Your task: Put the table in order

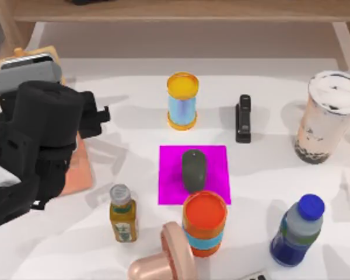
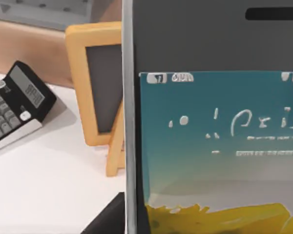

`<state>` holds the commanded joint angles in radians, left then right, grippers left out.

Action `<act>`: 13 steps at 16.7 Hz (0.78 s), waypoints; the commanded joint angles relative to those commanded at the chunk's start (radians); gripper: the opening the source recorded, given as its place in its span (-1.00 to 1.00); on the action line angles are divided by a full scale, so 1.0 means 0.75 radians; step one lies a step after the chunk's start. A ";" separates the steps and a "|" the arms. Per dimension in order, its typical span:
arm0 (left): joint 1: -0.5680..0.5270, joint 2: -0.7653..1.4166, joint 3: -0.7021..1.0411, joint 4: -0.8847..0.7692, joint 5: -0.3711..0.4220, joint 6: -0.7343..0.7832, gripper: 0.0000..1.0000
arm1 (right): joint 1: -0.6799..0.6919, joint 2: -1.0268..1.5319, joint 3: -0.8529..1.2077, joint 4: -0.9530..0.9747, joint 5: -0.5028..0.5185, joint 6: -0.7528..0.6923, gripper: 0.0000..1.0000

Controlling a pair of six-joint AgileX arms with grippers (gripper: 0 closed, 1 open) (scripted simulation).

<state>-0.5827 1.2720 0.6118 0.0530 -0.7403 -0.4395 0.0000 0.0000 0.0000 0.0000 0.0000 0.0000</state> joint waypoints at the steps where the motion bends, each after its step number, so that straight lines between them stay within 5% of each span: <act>1: 0.000 0.000 0.000 0.000 0.000 0.000 -0.25 | 0.000 0.000 0.000 0.000 0.000 0.000 1.00; 9: 0.000 0.000 0.000 0.000 0.000 0.000 0.96 | 0.000 0.000 0.000 0.000 0.000 0.000 1.00; 13: 0.000 0.000 0.000 0.000 0.000 0.000 1.00 | 0.000 0.000 0.000 0.000 0.000 0.000 1.00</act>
<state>-0.5827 1.2720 0.6118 0.0530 -0.7403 -0.4395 0.0000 0.0000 0.0000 0.0000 0.0000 0.0000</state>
